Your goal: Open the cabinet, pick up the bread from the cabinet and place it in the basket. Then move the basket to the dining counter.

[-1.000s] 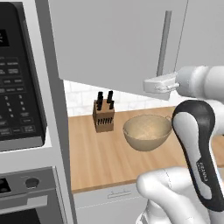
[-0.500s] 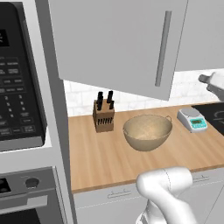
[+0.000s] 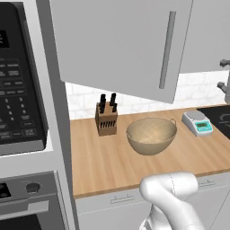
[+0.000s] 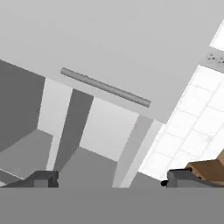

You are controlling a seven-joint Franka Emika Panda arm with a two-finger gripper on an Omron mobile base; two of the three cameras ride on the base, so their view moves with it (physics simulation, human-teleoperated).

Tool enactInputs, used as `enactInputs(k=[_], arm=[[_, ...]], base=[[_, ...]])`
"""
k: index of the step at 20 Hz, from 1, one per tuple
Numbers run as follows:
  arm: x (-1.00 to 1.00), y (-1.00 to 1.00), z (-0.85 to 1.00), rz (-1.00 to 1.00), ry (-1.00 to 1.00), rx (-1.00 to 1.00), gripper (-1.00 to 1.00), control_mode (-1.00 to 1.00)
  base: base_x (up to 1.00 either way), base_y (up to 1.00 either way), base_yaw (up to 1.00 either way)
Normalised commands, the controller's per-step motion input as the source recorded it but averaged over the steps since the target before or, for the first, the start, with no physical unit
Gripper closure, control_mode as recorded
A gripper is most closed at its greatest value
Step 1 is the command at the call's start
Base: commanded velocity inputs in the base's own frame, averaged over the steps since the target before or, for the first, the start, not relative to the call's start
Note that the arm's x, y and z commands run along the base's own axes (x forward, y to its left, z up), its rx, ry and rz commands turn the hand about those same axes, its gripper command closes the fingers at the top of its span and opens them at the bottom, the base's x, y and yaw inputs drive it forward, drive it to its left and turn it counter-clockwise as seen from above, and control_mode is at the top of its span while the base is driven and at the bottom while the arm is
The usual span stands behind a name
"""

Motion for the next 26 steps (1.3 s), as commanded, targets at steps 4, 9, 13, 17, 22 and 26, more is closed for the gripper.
enactInputs(k=[4, 9, 13, 17, 22, 26], arm=[[1.00, 0.45, -0.22, 0.08, 0.36, 0.20, -1.00, -1.00], [0.60, 1.00, -0.02, 0.31, 0.23, -0.02, -1.00, -1.00], [-0.47, 0.88, 0.00, 0.56, 0.00, -0.11, -1.00, -1.00], [-0.75, 0.85, 0.00, 0.62, -0.09, -0.18, -1.00, -1.00], [-0.36, 1.00, -0.08, 0.52, -0.13, -0.32, -1.00, -1.00], [-0.11, 1.00, 0.00, 0.29, -0.18, -0.37, -1.00, -1.00]], base=[[0.00, 0.00, 0.00], [0.00, 0.00, 0.00], [0.00, 0.00, 0.00], [0.00, 0.00, 0.00], [0.00, 0.00, 0.00], [0.00, 0.00, 0.00]])
